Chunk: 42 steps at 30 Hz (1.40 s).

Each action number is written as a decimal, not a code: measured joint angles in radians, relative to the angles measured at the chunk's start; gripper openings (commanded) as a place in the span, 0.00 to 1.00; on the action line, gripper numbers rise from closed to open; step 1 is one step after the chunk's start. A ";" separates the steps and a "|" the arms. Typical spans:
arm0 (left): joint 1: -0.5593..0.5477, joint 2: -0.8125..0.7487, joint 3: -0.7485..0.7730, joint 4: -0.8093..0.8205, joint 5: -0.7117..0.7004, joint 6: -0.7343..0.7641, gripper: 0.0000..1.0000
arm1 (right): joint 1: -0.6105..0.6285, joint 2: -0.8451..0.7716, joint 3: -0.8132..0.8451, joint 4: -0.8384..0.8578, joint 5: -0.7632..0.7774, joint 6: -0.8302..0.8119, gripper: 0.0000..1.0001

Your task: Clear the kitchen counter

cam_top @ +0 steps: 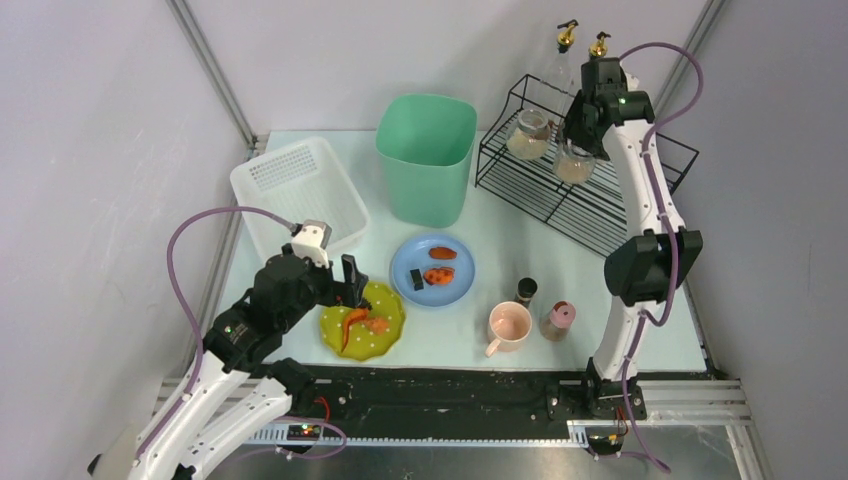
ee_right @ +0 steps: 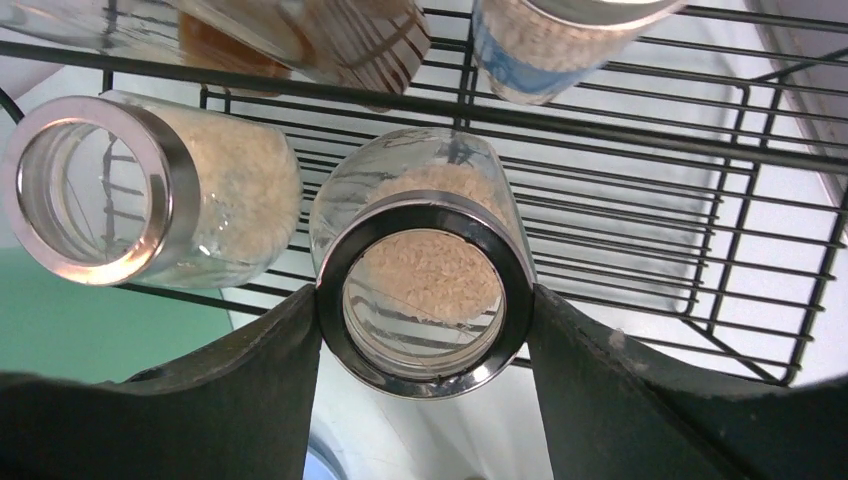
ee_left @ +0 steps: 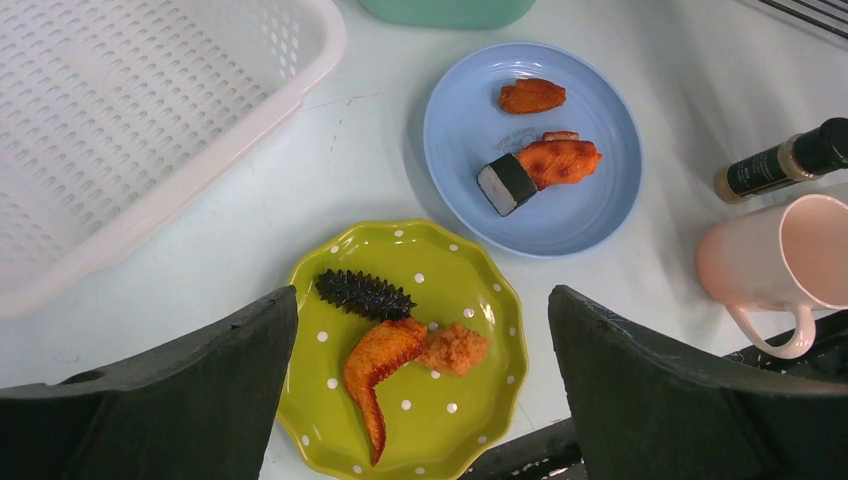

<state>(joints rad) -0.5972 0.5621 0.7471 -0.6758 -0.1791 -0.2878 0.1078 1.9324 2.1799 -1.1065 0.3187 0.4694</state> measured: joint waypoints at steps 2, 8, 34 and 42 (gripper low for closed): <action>0.000 0.000 0.000 0.000 0.000 0.000 0.98 | -0.001 0.037 0.039 -0.009 -0.010 0.000 0.00; 0.000 0.001 0.000 0.000 0.000 0.000 0.98 | -0.001 0.117 0.132 -0.033 -0.031 -0.003 0.14; 0.000 0.001 0.000 0.000 0.001 0.000 0.98 | 0.095 -0.031 0.034 0.020 0.005 -0.024 1.00; 0.000 -0.001 0.000 0.000 0.001 0.000 0.98 | 0.316 -0.542 -0.508 0.252 0.098 -0.079 0.99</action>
<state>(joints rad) -0.5972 0.5613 0.7471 -0.6758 -0.1783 -0.2878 0.4240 1.3899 1.6718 -0.8547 0.4164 0.3904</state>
